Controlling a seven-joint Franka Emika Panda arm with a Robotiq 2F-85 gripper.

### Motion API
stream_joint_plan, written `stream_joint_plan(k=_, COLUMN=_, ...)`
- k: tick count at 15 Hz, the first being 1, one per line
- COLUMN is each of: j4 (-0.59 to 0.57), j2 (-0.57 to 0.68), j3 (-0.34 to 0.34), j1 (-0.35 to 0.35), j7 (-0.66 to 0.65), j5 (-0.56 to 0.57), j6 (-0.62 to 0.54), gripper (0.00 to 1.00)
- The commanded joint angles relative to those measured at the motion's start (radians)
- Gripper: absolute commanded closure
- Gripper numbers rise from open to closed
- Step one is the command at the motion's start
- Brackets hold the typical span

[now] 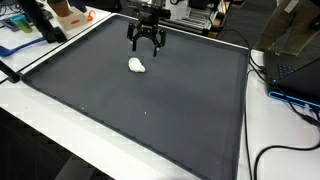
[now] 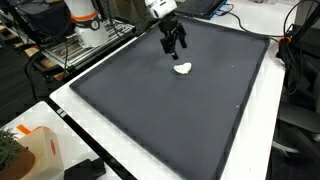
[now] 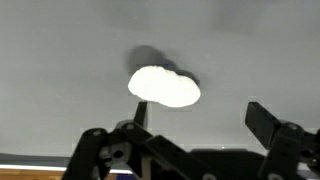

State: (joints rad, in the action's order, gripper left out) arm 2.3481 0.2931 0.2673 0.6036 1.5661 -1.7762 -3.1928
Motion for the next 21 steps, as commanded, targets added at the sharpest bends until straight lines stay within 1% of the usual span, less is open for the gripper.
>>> stream_joint_plan(k=1, j4=-0.001, j2=0.0, j3=0.0, j1=0.0, j7=0.0, j5=0.0, j6=0.0, gripper=0.0)
stream_joint_plan(k=3, j4=-0.001, j2=0.0, j3=0.0, j1=0.0, j7=0.0, j5=0.0, j6=0.0, gripper=0.0)
stream_joint_plan(k=8, j4=0.006, j2=0.013, j3=-0.014, j1=-0.029, j7=-0.093, j5=0.058, j6=0.019, gripper=0.0)
stream_joint_plan(k=11, j4=0.003, j2=0.035, j3=-0.023, j1=-0.038, j7=-0.194, j5=0.145, j6=0.008, gripper=0.0)
stream_joint_plan(k=13, j4=0.016, j2=0.04, j3=-0.021, j1=-0.029, j7=-0.291, j5=0.241, j6=0.002, gripper=0.0)
stream_joint_plan(k=15, j4=0.028, j2=0.047, j3=0.002, j1=-0.006, j7=-0.395, j5=0.353, j6=0.0, gripper=0.0)
stream_joint_plan(k=16, j4=0.038, j2=0.035, j3=-0.126, j1=-0.138, j7=-0.472, j5=0.46, j6=-0.035, gripper=0.0)
stream_joint_plan(k=17, j4=0.042, j2=0.048, j3=0.028, j1=0.005, j7=-0.514, j5=0.484, j6=0.009, gripper=0.0)
stream_joint_plan(k=18, j4=0.055, j2=0.046, j3=0.052, j1=0.015, j7=-0.585, j5=0.565, j6=0.025, gripper=0.0)
stream_joint_plan(k=19, j4=0.064, j2=0.047, j3=0.109, j1=0.053, j7=-0.65, j5=0.636, j6=0.044, gripper=0.0)
stream_joint_plan(k=20, j4=0.067, j2=0.051, j3=0.175, j1=0.097, j7=-0.716, j5=0.712, j6=0.072, gripper=0.0)
stream_joint_plan(k=21, j4=0.07, j2=0.053, j3=0.258, j1=0.154, j7=-0.794, j5=0.801, j6=0.11, gripper=0.0)
